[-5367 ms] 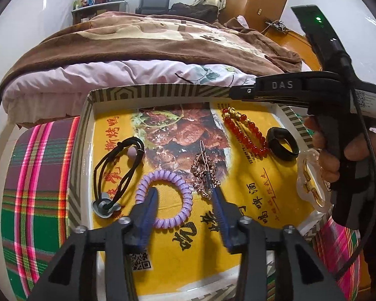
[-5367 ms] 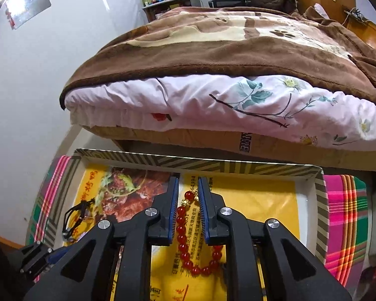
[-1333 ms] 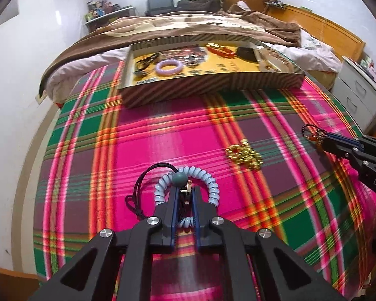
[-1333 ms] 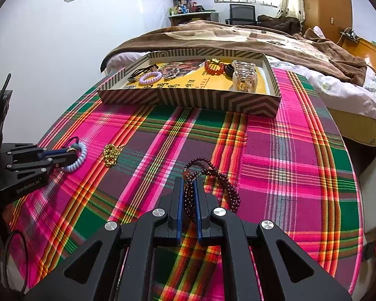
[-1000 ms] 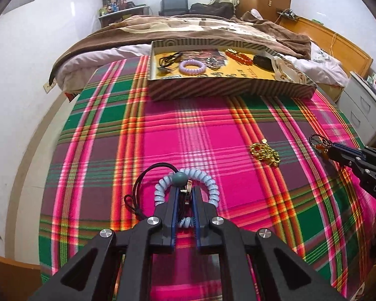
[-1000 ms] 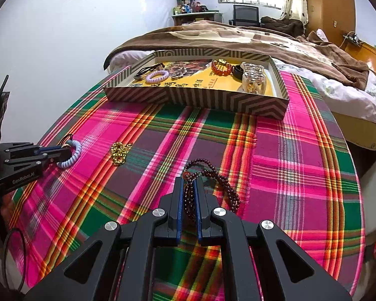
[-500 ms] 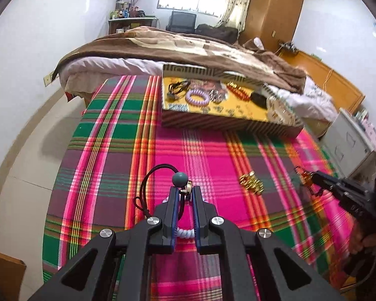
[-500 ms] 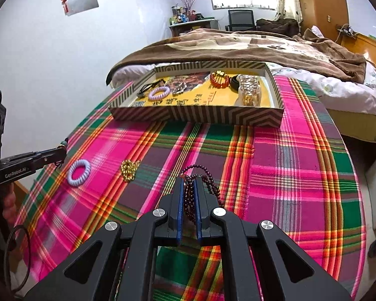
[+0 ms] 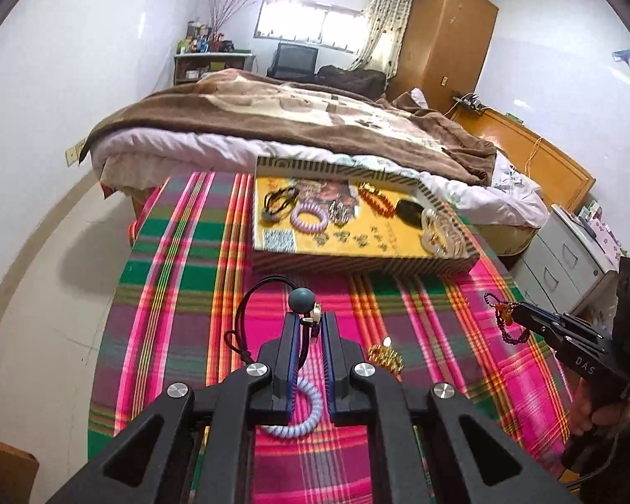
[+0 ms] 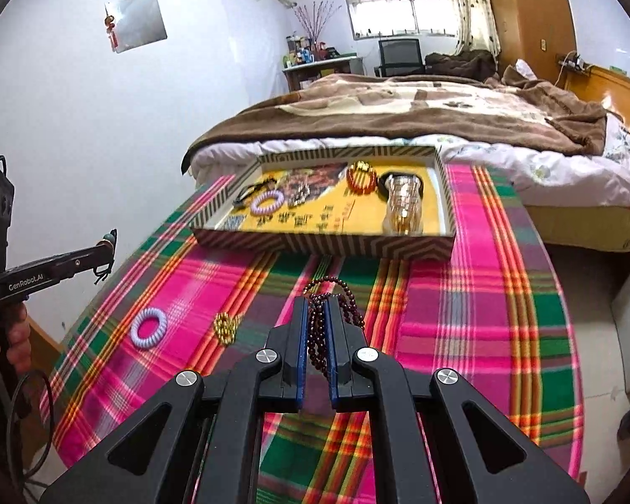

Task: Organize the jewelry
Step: 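Grasp the light blue coil hair tie with the left gripper while the right gripper lifts the bracelet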

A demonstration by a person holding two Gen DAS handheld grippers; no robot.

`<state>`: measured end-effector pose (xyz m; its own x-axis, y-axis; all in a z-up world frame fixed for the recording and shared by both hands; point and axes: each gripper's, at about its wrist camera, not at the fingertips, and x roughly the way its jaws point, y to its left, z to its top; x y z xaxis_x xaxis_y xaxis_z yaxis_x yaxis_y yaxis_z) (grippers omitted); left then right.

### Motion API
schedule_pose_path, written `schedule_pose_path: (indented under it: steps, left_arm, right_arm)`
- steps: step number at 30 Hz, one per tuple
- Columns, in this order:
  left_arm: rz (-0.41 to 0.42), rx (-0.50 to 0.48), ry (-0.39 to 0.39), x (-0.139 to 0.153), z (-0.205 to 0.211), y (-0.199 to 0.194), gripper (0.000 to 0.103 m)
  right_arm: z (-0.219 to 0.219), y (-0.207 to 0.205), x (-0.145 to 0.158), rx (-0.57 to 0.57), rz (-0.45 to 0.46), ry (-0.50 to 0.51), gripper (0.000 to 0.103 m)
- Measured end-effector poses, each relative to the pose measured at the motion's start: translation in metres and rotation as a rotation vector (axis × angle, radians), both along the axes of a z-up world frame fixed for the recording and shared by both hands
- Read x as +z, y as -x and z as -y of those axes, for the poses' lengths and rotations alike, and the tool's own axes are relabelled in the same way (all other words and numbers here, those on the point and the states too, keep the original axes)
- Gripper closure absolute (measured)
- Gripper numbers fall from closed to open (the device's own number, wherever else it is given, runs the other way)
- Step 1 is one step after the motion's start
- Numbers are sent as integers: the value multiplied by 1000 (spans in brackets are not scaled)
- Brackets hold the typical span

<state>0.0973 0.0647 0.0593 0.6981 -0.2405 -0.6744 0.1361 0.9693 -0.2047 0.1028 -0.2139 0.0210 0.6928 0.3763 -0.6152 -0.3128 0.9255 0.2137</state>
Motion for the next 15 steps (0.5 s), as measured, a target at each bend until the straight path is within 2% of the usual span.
schedule_pose_path:
  steps: [7,15]
  left_arm:
    - [43,-38,-19,23,13,-23,93]
    - [54,-91,-15,30,28,-67,93]
  right_arm:
    - [2,-13,24,-3,51,24,95]
    - [-5,-51,39,-23,78,52,95]
